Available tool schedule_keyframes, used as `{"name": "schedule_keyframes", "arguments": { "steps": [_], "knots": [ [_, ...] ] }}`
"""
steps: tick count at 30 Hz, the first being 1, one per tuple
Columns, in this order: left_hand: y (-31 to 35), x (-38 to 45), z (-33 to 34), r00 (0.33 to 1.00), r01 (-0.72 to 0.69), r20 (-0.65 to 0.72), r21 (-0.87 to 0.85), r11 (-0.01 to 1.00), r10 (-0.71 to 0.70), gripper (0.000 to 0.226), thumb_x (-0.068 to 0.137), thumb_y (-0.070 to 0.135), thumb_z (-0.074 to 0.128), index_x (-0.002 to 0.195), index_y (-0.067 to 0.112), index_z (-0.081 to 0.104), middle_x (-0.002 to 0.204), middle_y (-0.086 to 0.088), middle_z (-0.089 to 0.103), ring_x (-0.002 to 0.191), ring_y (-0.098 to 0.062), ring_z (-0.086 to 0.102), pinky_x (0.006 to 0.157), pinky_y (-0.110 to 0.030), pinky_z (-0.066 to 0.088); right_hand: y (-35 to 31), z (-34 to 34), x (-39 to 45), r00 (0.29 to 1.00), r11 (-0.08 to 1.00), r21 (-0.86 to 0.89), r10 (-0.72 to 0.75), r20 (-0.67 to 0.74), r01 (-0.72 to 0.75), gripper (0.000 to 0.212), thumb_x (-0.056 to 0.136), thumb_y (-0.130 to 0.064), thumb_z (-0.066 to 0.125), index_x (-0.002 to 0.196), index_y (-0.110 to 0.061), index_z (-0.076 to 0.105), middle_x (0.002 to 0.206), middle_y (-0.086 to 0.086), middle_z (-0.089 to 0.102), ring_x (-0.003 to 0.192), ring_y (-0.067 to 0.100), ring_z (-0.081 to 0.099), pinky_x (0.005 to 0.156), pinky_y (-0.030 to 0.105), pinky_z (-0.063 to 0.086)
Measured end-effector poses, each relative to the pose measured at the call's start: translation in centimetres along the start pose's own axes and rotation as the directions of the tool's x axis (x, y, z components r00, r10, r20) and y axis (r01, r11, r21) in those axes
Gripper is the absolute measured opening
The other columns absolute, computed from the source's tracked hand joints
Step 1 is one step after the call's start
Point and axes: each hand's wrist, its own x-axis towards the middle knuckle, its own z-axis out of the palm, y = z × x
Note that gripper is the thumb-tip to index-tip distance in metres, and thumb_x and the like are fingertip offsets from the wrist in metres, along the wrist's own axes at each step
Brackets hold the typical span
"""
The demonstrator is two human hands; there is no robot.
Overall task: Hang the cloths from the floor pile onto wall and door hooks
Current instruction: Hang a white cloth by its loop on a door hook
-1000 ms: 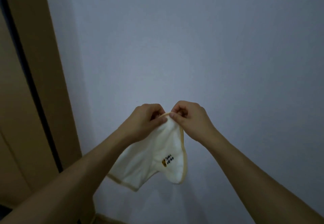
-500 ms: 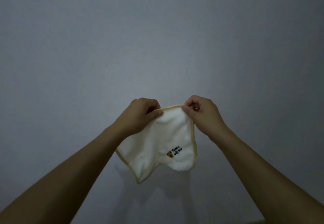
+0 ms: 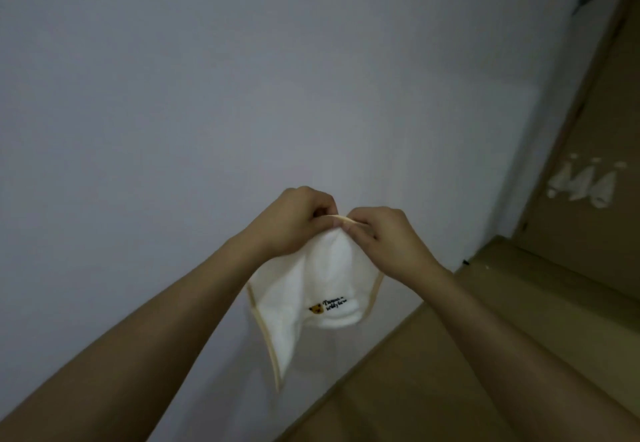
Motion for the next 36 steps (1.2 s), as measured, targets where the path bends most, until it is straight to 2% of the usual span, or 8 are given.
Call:
{"name": "schedule_keyframes", "arguments": {
  "steps": [6,12,15,22,28,31,33,36],
  "knots": [
    [-1.9,8.8,4.7,0.983,-0.094,0.148,-0.089,0.992,0.107,0.016,0.091,0.032,0.064,0.081,0.021,0.069,0.067,0.011,0.060,0.061,0.000,0.052,0.054,-0.014,0.035,6.8,-3.7,0.9,0.985,0.973,-0.159,0.168,-0.025,-0.170,0.027,0.097,-0.025,0.050,0.081,-0.012,0.068,0.072,0.000,0.065,0.067,0.012,0.057,0.059,0.020,0.038],
    [-4.2,18.3,8.3,0.963,-0.156,0.195,-0.156,0.975,0.185,0.013,0.088,0.035,0.067,0.079,0.026,0.070,0.071,0.013,0.063,0.066,-0.001,0.056,0.063,-0.027,0.046,13.3,-7.9,1.7,0.924,0.888,-0.263,0.342,-0.172,-0.378,0.032,0.097,-0.023,0.052,0.066,-0.025,0.057,0.060,-0.009,0.053,0.056,0.002,0.046,0.053,0.015,0.033],
    [-5.1,22.8,10.4,0.957,-0.173,0.203,-0.175,0.969,0.207,0.012,0.086,0.034,0.070,0.076,0.028,0.070,0.074,0.012,0.066,0.071,-0.006,0.060,0.068,-0.033,0.051,16.6,-9.5,1.5,0.867,0.813,-0.311,0.428,-0.257,-0.493,0.028,0.097,-0.024,0.052,0.074,-0.014,0.064,0.068,-0.001,0.061,0.061,0.010,0.051,0.053,0.019,0.031],
    [-3.4,31.4,16.9,0.947,-0.210,0.176,-0.287,0.935,0.267,0.013,0.080,0.022,0.076,0.072,0.030,0.069,0.073,0.013,0.066,0.070,-0.003,0.060,0.062,-0.026,0.046,24.5,-12.0,0.2,0.749,0.684,-0.315,0.554,-0.363,-0.658,0.025,0.097,-0.021,0.050,0.080,-0.009,0.065,0.075,0.004,0.063,0.073,0.019,0.056,0.061,0.030,0.034],
    [-0.5,38.7,23.2,0.975,-0.155,0.096,-0.349,0.924,0.200,0.019,0.079,0.009,0.072,0.073,0.026,0.070,0.073,0.011,0.066,0.068,-0.002,0.059,0.056,-0.016,0.039,33.6,-14.3,-0.1,0.685,0.625,-0.291,0.599,-0.416,-0.724,0.028,0.098,-0.021,0.049,0.077,-0.005,0.062,0.074,0.007,0.062,0.071,0.021,0.055,0.059,0.029,0.033],
    [1.7,42.9,26.3,0.992,-0.078,0.048,-0.487,0.870,0.116,0.016,0.077,0.007,0.075,0.073,0.021,0.070,0.073,0.003,0.067,0.070,-0.015,0.063,0.062,-0.026,0.049,38.9,-16.3,0.2,0.696,0.620,-0.322,0.593,-0.404,-0.715,0.028,0.097,-0.023,0.050,0.075,-0.010,0.062,0.069,0.003,0.061,0.066,0.017,0.053,0.050,0.020,0.026],
    [3.8,45.9,28.1,0.997,-0.020,0.043,-0.593,0.805,0.056,0.014,0.074,0.005,0.078,0.077,0.014,0.069,0.077,-0.005,0.068,0.073,-0.022,0.063,0.069,-0.036,0.053,42.4,-18.0,0.8,0.717,0.643,-0.320,0.596,-0.361,-0.696,0.029,0.096,-0.023,0.051,0.070,-0.012,0.059,0.065,0.000,0.057,0.062,0.015,0.050,0.050,0.024,0.026],
    [7.3,50.5,30.8,0.999,0.000,0.036,-0.706,0.708,0.036,0.018,0.071,0.003,0.082,0.077,0.009,0.067,0.074,-0.007,0.067,0.070,-0.021,0.062,0.067,-0.036,0.052,47.7,-20.5,1.7,0.726,0.646,-0.333,0.624,-0.289,-0.687,0.030,0.095,-0.026,0.053,0.066,-0.016,0.056,0.064,-0.002,0.055,0.059,0.013,0.048,0.053,0.030,0.032]
  ]
}}
